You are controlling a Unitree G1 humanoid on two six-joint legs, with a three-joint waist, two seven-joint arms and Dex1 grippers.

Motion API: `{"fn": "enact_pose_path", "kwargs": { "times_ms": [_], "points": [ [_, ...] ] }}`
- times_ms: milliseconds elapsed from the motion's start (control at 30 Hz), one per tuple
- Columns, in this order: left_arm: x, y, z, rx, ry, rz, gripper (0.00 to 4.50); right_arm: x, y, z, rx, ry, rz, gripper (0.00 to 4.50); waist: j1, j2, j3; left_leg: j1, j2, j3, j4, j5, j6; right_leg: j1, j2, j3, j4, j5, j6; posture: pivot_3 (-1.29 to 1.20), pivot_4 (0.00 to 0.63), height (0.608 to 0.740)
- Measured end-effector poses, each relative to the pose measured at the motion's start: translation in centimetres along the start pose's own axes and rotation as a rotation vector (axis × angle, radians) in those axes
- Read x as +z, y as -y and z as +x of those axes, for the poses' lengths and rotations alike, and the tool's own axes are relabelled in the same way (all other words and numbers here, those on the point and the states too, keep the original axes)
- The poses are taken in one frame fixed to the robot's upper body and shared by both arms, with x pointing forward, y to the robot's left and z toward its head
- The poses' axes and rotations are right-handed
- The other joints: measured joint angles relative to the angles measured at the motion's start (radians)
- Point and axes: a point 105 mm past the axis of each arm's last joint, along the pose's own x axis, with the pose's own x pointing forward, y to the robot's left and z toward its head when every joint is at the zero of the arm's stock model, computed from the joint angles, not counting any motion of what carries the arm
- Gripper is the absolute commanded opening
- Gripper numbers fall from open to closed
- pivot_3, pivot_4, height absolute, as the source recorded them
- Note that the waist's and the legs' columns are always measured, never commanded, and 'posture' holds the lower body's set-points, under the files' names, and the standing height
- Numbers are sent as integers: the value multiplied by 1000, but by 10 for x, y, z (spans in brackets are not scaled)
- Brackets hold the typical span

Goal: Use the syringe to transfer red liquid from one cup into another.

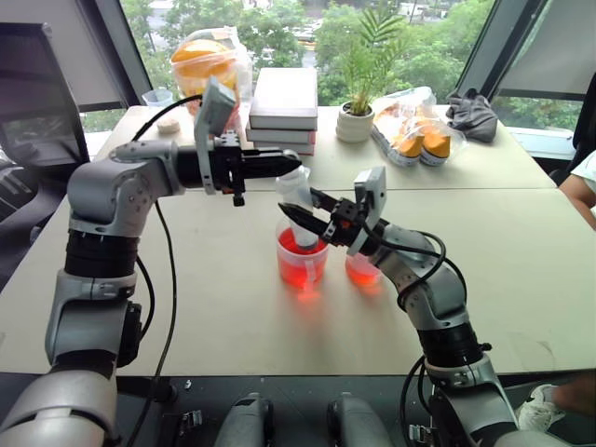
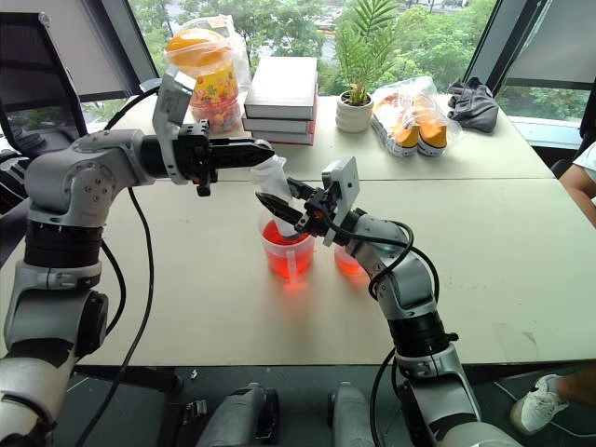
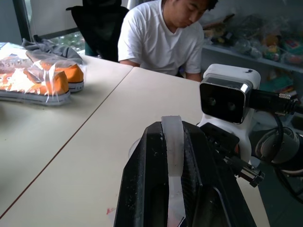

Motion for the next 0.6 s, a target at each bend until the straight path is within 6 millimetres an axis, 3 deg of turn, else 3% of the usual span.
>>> {"fn": "enact_pose_path", "kwargs": {
  "times_ms": [600],
  "points": [
    [6,-13,4,10,-10,-6,49,-5,6,1,-2,-36,47,1401,0,0,0,0,0,0,0,0,0,0,0,0,0,0,0,0,150,740]
  ]
}}
